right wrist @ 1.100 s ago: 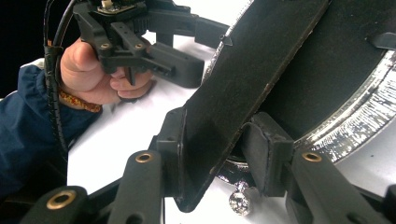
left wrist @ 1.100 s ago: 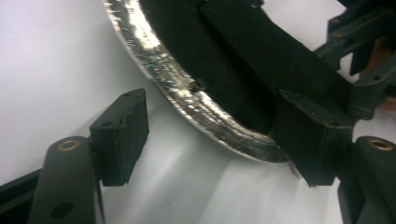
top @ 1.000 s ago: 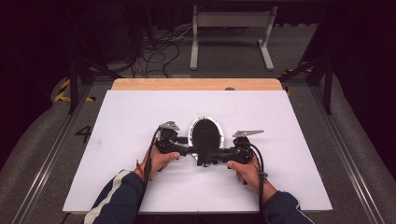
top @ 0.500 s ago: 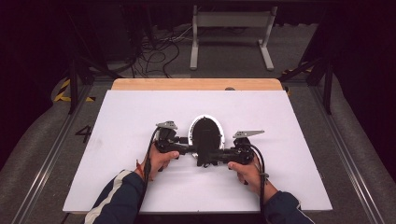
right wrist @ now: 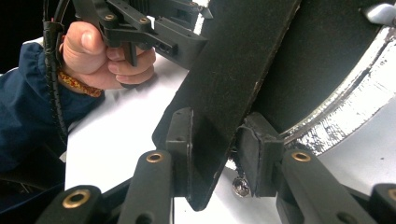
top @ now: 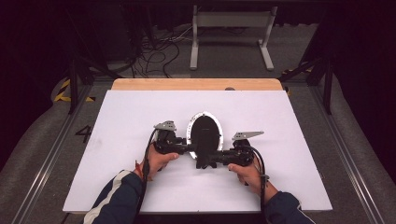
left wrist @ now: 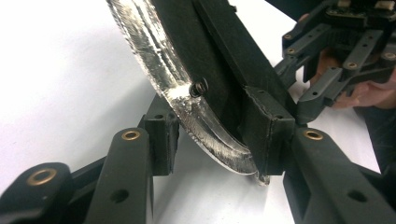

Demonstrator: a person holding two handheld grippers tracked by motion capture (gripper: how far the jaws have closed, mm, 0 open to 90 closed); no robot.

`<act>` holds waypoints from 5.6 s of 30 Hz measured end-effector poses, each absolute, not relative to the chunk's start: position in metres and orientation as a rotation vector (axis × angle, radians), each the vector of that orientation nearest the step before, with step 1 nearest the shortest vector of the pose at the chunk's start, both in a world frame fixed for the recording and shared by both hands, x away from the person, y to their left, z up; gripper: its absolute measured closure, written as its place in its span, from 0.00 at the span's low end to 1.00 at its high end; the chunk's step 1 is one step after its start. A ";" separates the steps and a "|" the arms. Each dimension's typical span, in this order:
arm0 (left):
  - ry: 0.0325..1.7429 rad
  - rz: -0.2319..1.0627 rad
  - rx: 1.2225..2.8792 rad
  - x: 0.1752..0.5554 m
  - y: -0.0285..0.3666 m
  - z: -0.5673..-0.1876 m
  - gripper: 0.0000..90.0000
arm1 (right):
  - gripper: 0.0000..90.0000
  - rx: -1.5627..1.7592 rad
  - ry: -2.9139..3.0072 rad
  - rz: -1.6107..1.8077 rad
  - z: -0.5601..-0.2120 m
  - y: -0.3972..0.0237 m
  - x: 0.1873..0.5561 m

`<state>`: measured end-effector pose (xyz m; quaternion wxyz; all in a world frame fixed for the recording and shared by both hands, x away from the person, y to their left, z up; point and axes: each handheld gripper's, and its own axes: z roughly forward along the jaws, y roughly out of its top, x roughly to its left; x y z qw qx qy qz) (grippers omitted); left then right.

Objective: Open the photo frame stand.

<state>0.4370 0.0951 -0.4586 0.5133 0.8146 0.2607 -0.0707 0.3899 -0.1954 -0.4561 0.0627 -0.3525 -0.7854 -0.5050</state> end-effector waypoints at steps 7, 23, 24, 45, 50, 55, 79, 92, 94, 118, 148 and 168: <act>0.565 -0.086 1.985 0.429 0.093 -0.449 0.68 | 0.78 -1.060 -2.388 -1.522 -0.454 -0.197 0.389; 0.519 0.072 2.020 0.420 0.092 -0.440 0.70 | 0.79 -0.992 -2.393 -1.566 -0.442 -0.198 0.380; 0.524 0.083 2.021 0.419 0.091 -0.440 0.70 | 0.79 -0.990 -2.396 -1.567 -0.441 -0.197 0.380; 0.498 0.223 2.043 0.413 0.089 -0.435 0.71 | 0.81 -0.927 -2.442 -1.573 -0.433 -0.195 0.372; 0.500 0.290 2.034 0.410 0.087 -0.435 0.71 | 0.81 -0.913 -2.458 -1.570 -0.431 -0.195 0.371; 0.494 0.317 2.036 0.408 0.086 -0.435 0.72 | 0.81 -0.910 -2.463 -1.567 -0.431 -0.194 0.370; 0.489 0.481 2.020 0.400 0.080 -0.433 0.73 | 0.81 -0.912 -2.501 -1.551 -0.431 -0.197 0.370; 0.463 0.398 2.024 0.403 0.088 -0.436 0.77 | 0.84 -0.916 -2.527 -1.528 -0.434 -0.195 0.370; 0.463 0.391 2.024 0.403 0.088 -0.436 0.78 | 0.84 -0.919 -2.527 -1.526 -0.434 -0.195 0.370; 0.399 0.469 2.155 0.397 0.075 -0.449 0.78 | 0.89 -0.902 -2.554 -1.499 -0.436 -0.193 0.369; 0.430 0.537 2.165 0.400 0.073 -0.452 0.80 | 0.89 -0.931 -2.595 -1.466 -0.442 -0.190 0.370; 0.431 0.502 2.161 0.400 0.079 -0.450 0.76 | 0.83 -0.940 -2.612 -1.469 -0.441 -0.190 0.368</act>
